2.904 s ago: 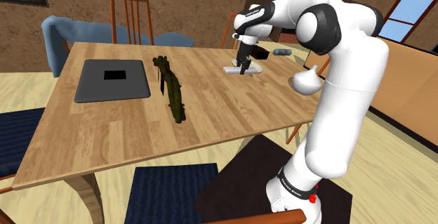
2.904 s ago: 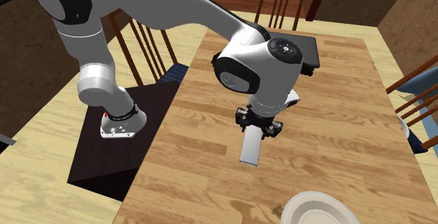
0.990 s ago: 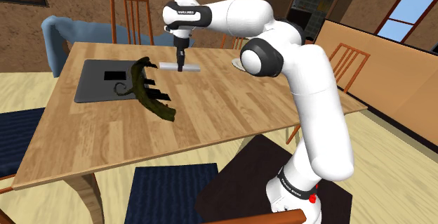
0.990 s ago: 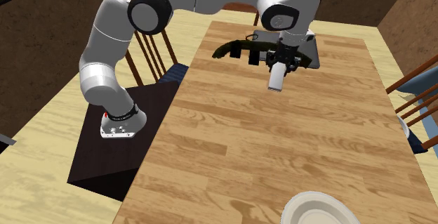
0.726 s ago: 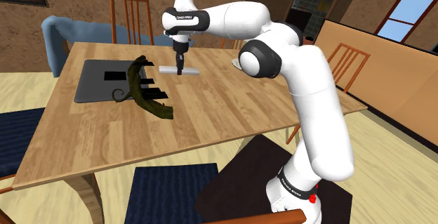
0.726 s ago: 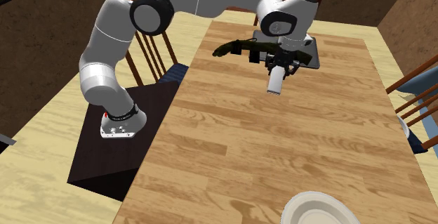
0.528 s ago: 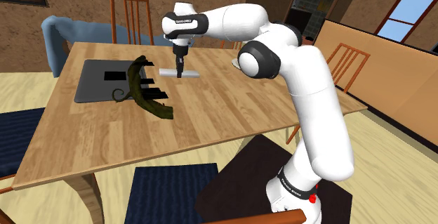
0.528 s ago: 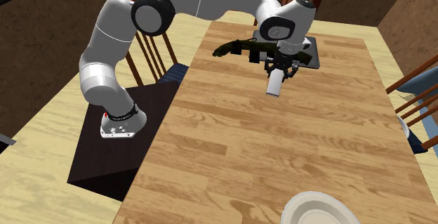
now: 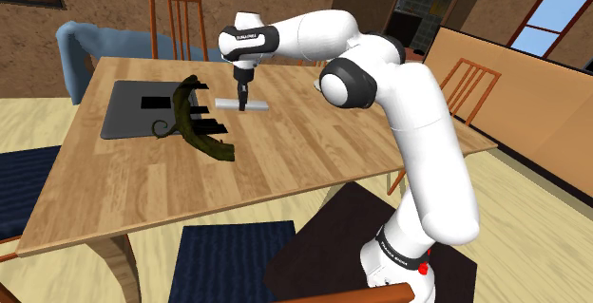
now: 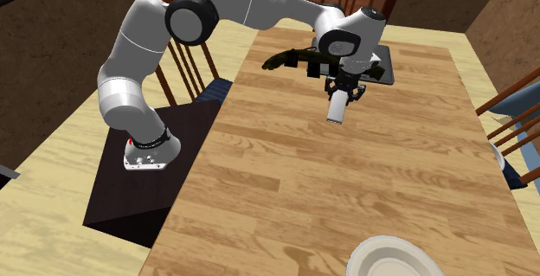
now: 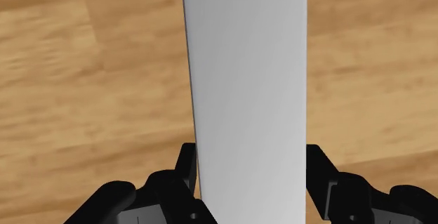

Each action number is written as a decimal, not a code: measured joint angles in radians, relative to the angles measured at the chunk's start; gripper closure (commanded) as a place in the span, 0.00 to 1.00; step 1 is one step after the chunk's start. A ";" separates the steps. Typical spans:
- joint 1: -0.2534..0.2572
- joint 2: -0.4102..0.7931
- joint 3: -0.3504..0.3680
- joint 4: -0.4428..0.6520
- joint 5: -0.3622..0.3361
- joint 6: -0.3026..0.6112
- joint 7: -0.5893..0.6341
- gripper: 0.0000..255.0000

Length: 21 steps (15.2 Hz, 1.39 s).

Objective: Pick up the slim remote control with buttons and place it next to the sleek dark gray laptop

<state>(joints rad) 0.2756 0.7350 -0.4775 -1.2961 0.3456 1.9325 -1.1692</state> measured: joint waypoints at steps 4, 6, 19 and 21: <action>0.000 0.000 0.000 0.000 0.000 0.001 0.000 0.00; 0.000 0.000 0.000 0.000 0.000 0.001 0.000 0.00; -0.008 -0.030 -0.011 0.081 -0.017 -0.105 0.014 0.00; -0.008 -0.030 -0.011 0.081 -0.017 -0.105 0.014 0.00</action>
